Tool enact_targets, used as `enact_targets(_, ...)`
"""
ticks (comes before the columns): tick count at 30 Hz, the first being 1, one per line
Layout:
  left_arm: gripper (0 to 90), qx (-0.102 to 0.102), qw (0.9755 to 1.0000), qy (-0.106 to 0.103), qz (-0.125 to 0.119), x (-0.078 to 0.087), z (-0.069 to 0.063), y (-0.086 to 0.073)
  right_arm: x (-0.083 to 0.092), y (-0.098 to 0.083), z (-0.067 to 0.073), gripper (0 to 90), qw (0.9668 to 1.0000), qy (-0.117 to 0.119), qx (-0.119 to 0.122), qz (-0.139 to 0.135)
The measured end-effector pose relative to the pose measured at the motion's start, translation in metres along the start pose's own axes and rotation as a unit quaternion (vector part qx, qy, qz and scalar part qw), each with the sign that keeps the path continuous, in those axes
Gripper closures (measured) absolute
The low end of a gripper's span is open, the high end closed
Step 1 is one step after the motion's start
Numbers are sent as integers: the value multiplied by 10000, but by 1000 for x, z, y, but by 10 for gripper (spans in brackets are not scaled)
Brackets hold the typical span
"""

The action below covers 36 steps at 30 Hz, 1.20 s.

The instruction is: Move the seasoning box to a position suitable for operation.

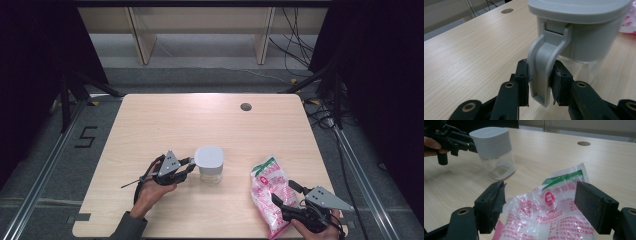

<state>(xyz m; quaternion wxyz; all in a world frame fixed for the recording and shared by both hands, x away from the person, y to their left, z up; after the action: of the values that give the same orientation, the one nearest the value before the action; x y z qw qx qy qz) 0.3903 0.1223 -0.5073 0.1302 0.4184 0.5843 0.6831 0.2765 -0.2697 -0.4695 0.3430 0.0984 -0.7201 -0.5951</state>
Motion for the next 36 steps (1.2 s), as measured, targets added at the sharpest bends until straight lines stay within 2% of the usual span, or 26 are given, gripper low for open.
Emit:
enact_targets(1,684,-87,10000,3,15,3,0,0,-1,0,-2,253,9999,0,116,-43)
enact_targets(4,664,-172,9998,-47,97,7,-1,-2,-1,0,-2,253,9998,28,171,-29)
enact_targets(5,664,-184,9998,-108,61,8,-2,-2,-1,0,-2,253,9998,28,171,-29)
enact_targets(6,643,-265,9994,-184,-85,11,-2,0,-1,0,-1,253,10000,12,58,5)
enact_targets(7,630,-265,9994,-184,-85,11,-2,0,-1,0,-1,253,10000,12,58,5)
enact_targets(8,600,-288,9993,-217,-122,13,-3,1,-1,0,-2,253,9998,-6,218,-41)
enact_targets(10,582,-421,9984,-369,-91,16,-4,4,-2,0,-2,253,9998,5,181,-23)
enact_targets(11,577,-421,9984,-369,-91,16,-4,4,-2,0,-1,253,10000,54,81,-14)
enact_targets(12,577,-321,9983,-454,-165,16,-5,4,-2,-1,-1,253,9999,42,122,-35)
enact_targets(14,579,-400,9978,-490,-179,17,-3,5,-2,0,0,253,10000,46,74,-19)
enact_targets(15,579,-286,9982,-476,-216,17,-4,5,-2,0,0,253,10000,46,74,-19)
enact_targets(17,585,-243,9978,-553,-259,17,-3,6,-3,-1,0,253,9999,73,85,-32)
enact_targets(18,585,-146,9979,-558,-299,16,-4,6,-3,-1,0,253,9999,73,85,-32)
enact_targets(19,590,-284,9973,-597,-317,15,-2,8,-2,-1,1,253,10000,62,43,19)
enact_targets(20,596,-235,9974,-601,-318,15,-3,8,-4,-1,-2,253,9998,44,194,0)
enact_targets(21,609,-231,9973,-631,-297,16,-3,8,-4,-1,-2,253,9998,60,195,19)
enact_targets(22,625,-255,9969,-682,-294,15,-2,9,-3,-1,0,253,10000,45,78,21)
enact_targets(24,632,-266,9971,-677,-242,16,-3,10,-4,-1,-2,253,9998,40,181,-11)
enact_targets(26,633,-156,9966,-761,-267,14,-5,10,-3,-1,-2,253,9999,53,153,15)
enact_targets(27,633,60,9966,-770,-273,14,-8,9,-3,-1,-2,253,9999,53,153,15)
enact_targets(28,636,-81,9968,-742,-271,13,-8,10,-3,-1,-1,253,9999,61,124,-10)
enact_targets(29,647,-1,9972,-688,-295,12,-12,9,-4,-1,1,253,10000,52,10,-76)
enact_targets(30,647,9,9972,-671,-329,10,-14,10,-4,-1,1,253,10000,52,10,-76)
enact_targets(31,664,39,9971,-695,-321,8,-16,11,-4,-2,-3,253,9998,41,183,9)
enact_targets(33,675,205,9971,-658,-311,4,-19,13,-4,-2,-1,253,9999,48,154,31)
enact_targets(36,677,136,9981,-482,-349,-9,-21,20,-4,-1,-1,254,9999,77,61,-63)
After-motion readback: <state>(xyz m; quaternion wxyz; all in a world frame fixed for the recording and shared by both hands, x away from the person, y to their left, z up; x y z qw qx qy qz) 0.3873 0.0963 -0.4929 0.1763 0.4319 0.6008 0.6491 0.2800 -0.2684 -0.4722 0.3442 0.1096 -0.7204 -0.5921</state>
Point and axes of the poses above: each handheld gripper's, and its own axes: x roughly backward along the jaws, y roughly out of its top, z roughly to its left, the point moved 2 cm from there along -x, roughly forward along the jaws, and after that the axes turned 9 degrees about x, right-handed, at the moved point
